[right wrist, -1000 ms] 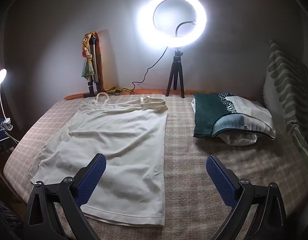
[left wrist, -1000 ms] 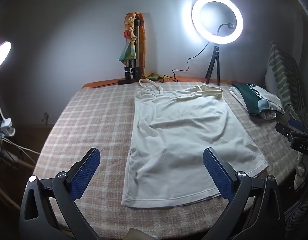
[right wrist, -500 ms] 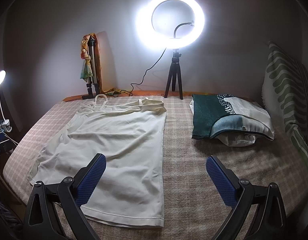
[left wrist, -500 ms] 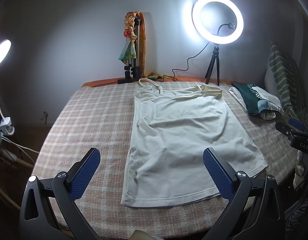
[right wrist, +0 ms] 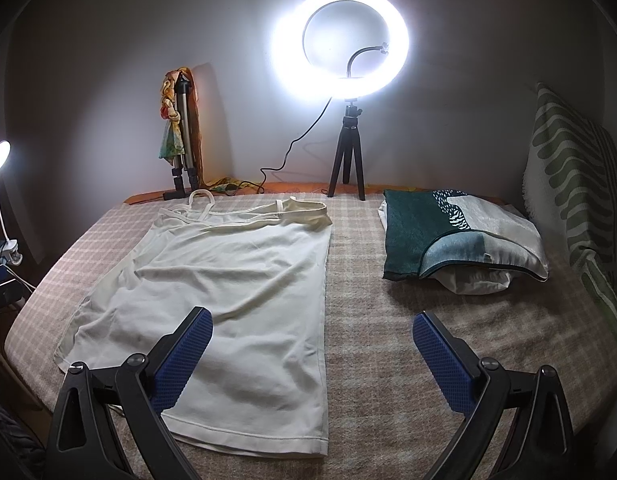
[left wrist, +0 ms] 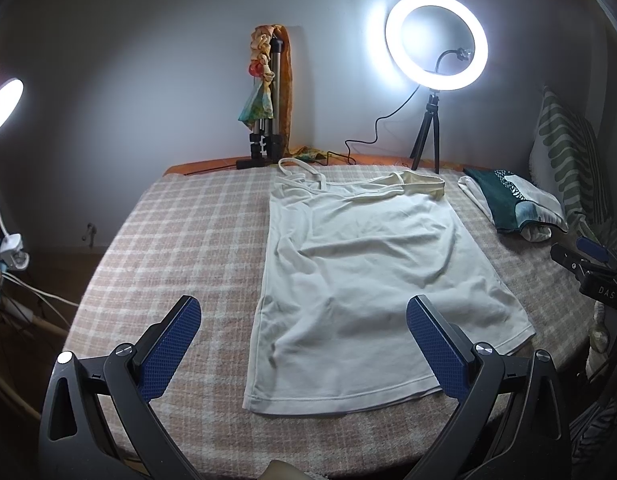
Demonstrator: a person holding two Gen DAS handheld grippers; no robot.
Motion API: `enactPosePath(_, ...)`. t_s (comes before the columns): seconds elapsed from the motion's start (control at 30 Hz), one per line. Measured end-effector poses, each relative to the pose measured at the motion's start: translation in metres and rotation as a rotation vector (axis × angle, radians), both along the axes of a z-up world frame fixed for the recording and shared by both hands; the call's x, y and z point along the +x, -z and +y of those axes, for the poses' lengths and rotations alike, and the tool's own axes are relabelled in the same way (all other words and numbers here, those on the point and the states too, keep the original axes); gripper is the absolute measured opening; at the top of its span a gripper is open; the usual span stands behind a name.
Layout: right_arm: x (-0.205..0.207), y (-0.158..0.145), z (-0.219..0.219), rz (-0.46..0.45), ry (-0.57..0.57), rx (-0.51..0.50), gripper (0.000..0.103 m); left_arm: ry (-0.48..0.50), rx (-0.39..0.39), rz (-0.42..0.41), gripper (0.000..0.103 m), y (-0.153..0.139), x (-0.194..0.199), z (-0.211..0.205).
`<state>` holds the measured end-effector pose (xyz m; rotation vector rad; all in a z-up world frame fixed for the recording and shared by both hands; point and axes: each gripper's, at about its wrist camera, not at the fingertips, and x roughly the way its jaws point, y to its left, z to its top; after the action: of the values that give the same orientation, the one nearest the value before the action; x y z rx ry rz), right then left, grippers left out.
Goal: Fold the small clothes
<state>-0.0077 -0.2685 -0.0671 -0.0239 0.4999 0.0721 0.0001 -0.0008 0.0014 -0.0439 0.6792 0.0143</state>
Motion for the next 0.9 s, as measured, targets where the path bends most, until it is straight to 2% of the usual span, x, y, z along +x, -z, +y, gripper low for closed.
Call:
enactPosePath(0.2,0.0016,-0.0105,-0.006,0.001,0.005,0.001,0.102,0.0,-0.004,0.006,0.102,0.0013,0.0012,0.0014)
enactPosePath(0.9,0.0013,-0.0111,-0.0079,-0.002,0.003,0.002,0.102,-0.003,-0.007,0.008,0.102,0.0039,0.0005,0.0032)
